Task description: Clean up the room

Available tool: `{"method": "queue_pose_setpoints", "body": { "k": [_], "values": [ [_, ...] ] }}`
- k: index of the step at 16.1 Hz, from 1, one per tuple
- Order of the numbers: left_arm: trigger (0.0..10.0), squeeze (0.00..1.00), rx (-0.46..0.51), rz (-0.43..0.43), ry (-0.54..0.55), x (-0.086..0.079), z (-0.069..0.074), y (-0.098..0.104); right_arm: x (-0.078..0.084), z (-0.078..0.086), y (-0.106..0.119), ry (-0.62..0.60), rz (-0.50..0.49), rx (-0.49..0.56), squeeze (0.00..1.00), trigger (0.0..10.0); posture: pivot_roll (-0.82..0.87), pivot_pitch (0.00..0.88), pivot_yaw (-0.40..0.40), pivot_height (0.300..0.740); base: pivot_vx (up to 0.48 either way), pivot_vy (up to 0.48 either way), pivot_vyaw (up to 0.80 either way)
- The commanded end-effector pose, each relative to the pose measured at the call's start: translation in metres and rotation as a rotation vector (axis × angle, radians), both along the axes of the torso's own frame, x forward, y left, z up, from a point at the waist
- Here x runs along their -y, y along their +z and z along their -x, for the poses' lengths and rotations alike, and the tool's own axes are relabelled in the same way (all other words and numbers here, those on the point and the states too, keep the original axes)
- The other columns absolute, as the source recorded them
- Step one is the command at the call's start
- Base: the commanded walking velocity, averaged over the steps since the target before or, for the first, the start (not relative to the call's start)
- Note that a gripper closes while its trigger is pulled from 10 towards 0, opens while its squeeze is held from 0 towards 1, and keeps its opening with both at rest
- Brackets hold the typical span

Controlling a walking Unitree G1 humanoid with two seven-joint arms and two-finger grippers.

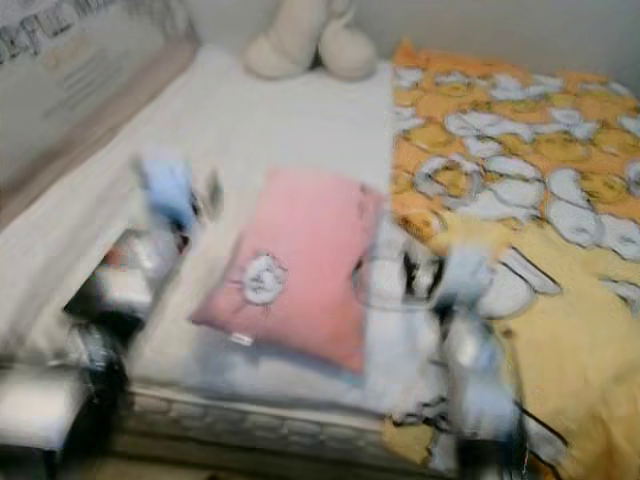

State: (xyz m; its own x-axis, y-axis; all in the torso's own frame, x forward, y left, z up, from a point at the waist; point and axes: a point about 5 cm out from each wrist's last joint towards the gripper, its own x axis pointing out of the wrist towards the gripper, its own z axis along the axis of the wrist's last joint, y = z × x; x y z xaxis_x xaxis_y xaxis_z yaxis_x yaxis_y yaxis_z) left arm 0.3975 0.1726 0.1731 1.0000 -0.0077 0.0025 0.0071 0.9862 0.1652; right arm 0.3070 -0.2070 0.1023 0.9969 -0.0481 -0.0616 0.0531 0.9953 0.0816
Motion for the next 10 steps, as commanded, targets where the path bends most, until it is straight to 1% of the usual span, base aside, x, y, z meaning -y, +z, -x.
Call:
{"method": "queue_pose_setpoints", "body": {
  "k": [1, 2, 3, 4, 5, 6, 7, 8, 9, 10],
  "values": [
    [10.0, 0.00, -0.169, 0.083, -0.031, -0.009, -0.001, -0.014, -0.002, -0.005, -0.008, 0.015, -0.072, -0.055, 0.00, 10.0, -0.08, 0.000, 0.014, 0.740, 0.000, 0.000, 0.00],
    [10.0, 0.00, -0.197, 0.114, -0.044, -0.010, -0.002, -0.013, 0.000, -0.006, -0.008, 0.012, -0.085, -0.060, 0.00, 10.0, -0.07, 0.000, 0.013, 0.740, 0.000, 0.000, 0.00],
    [10.0, 0.00, -0.321, 0.244, -0.123, -0.006, -0.001, -0.022, 0.006, -0.006, -0.016, -0.010, -0.174, -0.115, 0.00, 10.0, -0.07, 0.000, 0.010, 0.740, 0.000, 0.000, 0.00],
    [10.0, 0.00, -0.419, 0.378, -0.246, 0.004, 0.002, -0.027, 0.018, 0.001, -0.029, -0.066, -0.360, -0.192, 0.00, 10.0, -0.08, 0.026, 0.012, 0.740, 0.000, 0.000, 0.00],
    [10.0, 0.00, -0.430, 0.401, -0.265, 0.006, 0.003, -0.027, 0.021, 0.003, -0.030, -0.074, -0.392, -0.202, 0.00, 10.0, -0.08, 0.034, 0.013, 0.740, 0.000, 0.000, 0.00],
    [10.0, 0.00, -0.453, 0.423, -0.314, 0.008, 0.003, -0.025, 0.025, 0.005, -0.033, -0.068, -0.451, -0.227, 0.00, 10.0, -0.08, 0.059, 0.012, 0.740, 0.000, 0.000, 0.00],
    [10.0, 0.00, -0.483, 0.449, -0.346, 0.012, 0.004, -0.027, 0.027, 0.007, -0.040, -0.052, -0.496, -0.263, 0.00, 10.0, -0.09, 0.108, 0.013, 0.740, 0.000, 0.000, 0.00],
    [10.0, 0.00, -0.498, 0.460, -0.352, 0.014, 0.005, -0.029, 0.027, 0.007, -0.043, -0.039, -0.508, -0.277, 0.00, 10.0, -0.09, 0.115, 0.013, 0.740, 0.000, 0.000, 0.00],
    [10.0, 0.00, -0.519, 0.478, -0.360, 0.016, 0.006, -0.031, 0.023, 0.006, -0.046, -0.008, -0.518, -0.300, 0.00, 10.0, -0.10, 0.143, 0.009, 0.740, 0.000, 0.000, 0.00],
    [10.0, 0.00, -0.533, 0.498, -0.393, 0.021, 0.006, -0.030, 0.016, 0.005, -0.045, 0.036, -0.534, -0.313, 0.00, 10.0, -0.09, 0.170, 0.005, 0.740, 0.000, 0.000, 0.00]
  ]
}}
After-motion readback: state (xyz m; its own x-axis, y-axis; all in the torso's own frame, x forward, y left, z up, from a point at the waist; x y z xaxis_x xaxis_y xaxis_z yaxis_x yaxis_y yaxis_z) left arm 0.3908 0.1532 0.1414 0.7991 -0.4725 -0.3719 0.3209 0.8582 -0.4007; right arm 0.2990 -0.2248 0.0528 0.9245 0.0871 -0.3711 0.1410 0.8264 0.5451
